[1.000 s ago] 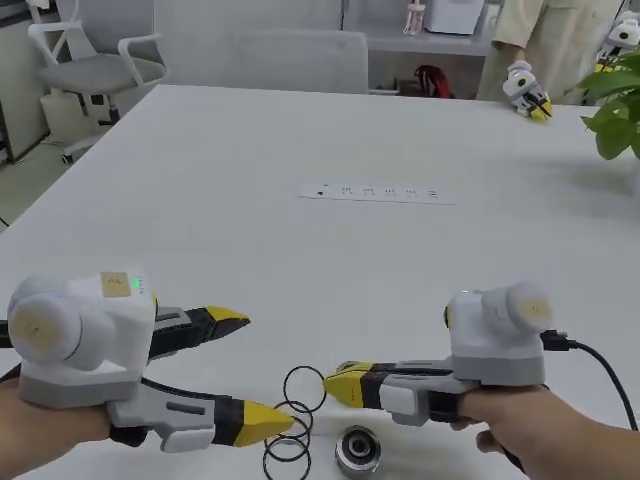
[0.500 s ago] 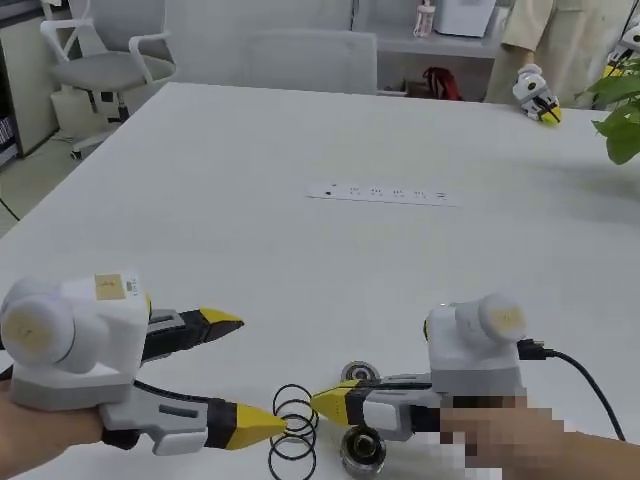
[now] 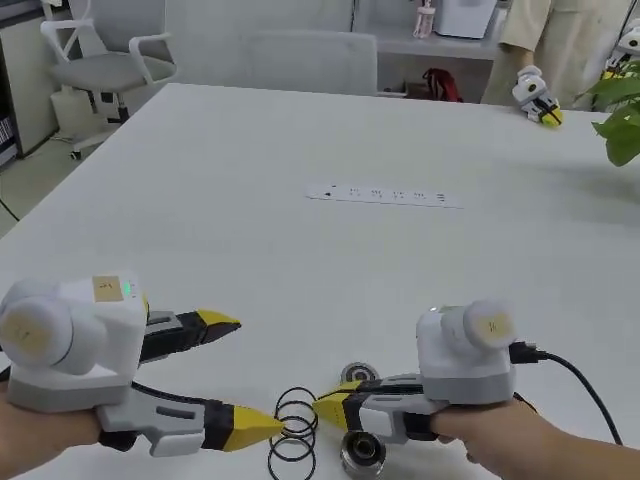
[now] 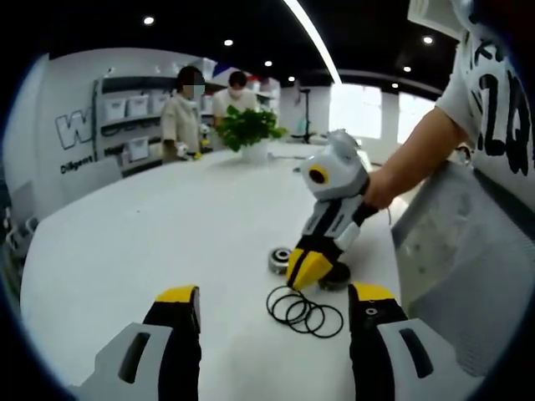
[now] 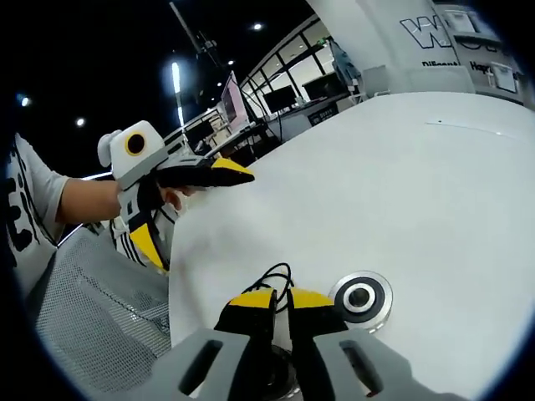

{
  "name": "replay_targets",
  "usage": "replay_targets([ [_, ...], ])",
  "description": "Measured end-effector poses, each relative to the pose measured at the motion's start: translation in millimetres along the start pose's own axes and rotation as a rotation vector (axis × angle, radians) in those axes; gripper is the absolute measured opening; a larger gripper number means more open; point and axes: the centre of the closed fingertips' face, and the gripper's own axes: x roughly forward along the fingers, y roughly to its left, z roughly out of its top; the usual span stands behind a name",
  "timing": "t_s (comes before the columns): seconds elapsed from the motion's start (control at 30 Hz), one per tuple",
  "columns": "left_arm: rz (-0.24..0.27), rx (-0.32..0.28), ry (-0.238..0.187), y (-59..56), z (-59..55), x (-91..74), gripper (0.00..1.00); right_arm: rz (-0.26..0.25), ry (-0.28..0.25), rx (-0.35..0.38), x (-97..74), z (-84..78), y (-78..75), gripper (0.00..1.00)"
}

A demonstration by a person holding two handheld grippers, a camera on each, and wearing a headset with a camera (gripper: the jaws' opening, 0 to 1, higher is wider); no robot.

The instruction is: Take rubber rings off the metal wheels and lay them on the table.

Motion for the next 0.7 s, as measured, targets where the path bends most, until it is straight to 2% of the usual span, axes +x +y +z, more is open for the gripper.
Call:
replay_targets([
  [0.33, 0.002, -0.003, 0.004, 1.6, -1.6, -0.6, 0.73, 0.006, 0.002, -0.100, -0.7, 1.0, 8.8, 0.16],
  [0.63, 0.000, 0.003, -0.001, 1.4, 1.2, -0.1, 0.73, 0.022, -0.037, -0.112, -6.4, 12.9, 12.6, 0.20],
  [0.7, -0.001, 0.003, -0.002, 1.0, 1.9, -0.1, 0.74, 0.031, -0.040, -0.115, -7.3, 14.1, 13.9, 0.24],
])
